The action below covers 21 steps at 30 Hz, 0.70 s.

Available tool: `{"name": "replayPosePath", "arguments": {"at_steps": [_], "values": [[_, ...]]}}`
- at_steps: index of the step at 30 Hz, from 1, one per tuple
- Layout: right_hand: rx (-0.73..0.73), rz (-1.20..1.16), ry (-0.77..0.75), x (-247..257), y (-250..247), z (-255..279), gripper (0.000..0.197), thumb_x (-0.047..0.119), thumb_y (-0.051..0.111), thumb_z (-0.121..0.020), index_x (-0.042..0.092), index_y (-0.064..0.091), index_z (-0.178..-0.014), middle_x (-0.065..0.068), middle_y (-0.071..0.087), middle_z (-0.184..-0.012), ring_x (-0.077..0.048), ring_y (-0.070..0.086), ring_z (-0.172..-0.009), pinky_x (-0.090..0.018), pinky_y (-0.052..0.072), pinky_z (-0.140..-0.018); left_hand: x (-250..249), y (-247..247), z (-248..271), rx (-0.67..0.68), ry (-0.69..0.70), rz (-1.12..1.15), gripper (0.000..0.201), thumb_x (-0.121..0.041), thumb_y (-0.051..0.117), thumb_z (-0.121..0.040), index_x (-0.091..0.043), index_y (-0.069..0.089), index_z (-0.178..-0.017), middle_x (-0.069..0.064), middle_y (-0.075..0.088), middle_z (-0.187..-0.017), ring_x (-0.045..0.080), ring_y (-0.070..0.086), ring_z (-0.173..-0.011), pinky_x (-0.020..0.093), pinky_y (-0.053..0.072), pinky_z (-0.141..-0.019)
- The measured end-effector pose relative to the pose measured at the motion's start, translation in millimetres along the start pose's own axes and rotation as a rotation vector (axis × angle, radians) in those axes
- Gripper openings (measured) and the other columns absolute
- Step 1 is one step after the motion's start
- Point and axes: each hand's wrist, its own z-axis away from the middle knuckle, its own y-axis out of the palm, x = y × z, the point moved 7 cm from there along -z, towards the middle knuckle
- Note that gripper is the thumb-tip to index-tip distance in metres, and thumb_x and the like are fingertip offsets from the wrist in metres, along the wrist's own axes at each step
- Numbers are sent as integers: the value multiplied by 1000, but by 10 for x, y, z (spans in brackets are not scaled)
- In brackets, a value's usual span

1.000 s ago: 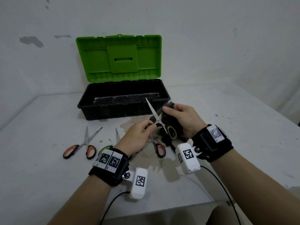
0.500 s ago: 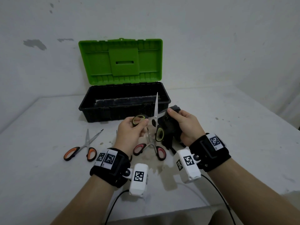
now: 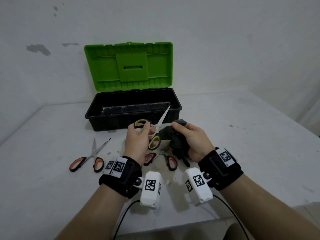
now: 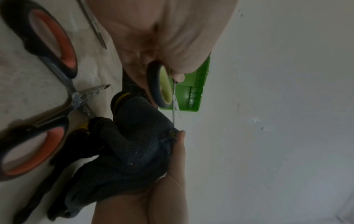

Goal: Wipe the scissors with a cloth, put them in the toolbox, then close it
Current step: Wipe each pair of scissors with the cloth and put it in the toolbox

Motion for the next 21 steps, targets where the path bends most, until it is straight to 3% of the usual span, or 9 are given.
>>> {"name": "replayPosePath", "arguments": {"at_steps": [4, 8, 12, 16, 19, 21], "values": [[6, -25, 10, -27, 4, 21, 23, 19, 75, -84, 6, 71, -102, -23, 72, -102, -31, 67, -82, -40, 52, -71, -92, -1, -24, 5, 102, -69, 20, -25, 59, -100, -18, 56, -118, 5, 70, -81, 13, 68, -58, 31, 57, -55], [-1, -13, -14, -5, -16, 23, 20, 19, 75, -84, 6, 72, -100, -20, 72, -96, -27, 66, -75, -34, 52, -65, -84, 9, -50, 47, 91, -56, 26, -24, 57, -101, -31, 52, -126, -1, 53, -63, 6, 52, -49, 26, 48, -48], [10, 4, -54, -3, 6, 45, 21, 16, 74, -86, 3, 71, -102, -17, 72, -93, -24, 67, -73, -31, 53, -60, -44, 8, -125, 46, -7, 12, 23, -27, 53, -101, -30, 51, -124, -1, 46, -73, 7, 44, -54, 22, 40, -46], [42, 5, -90, 28, 41, 73, 25, 13, 73, -86, -1, 70, -106, -19, 74, -96, -24, 69, -77, -30, 56, -62, -1, -43, -120, -36, -9, -61, 35, -34, 56, -99, -21, 39, -127, 0, 55, -82, 9, 52, -64, 25, 48, -59], [41, 4, -99, 36, 43, 79, 23, 14, 73, -85, 0, 71, -103, -18, 74, -92, -23, 68, -74, -31, 55, -62, -42, -74, -82, -69, 96, -78, 31, -30, 57, -100, -16, 48, -126, -2, 58, -83, 11, 54, -66, 27, 49, -61], [44, 6, -107, 26, 57, 90, 18, 14, 73, -86, 2, 73, -100, -13, 74, -85, -20, 67, -70, -28, 53, -57, -46, -84, -92, -68, 108, -58, 25, -27, 57, -101, -20, 56, -124, 2, 59, -85, 22, 56, -73, 34, 50, -67]]}}
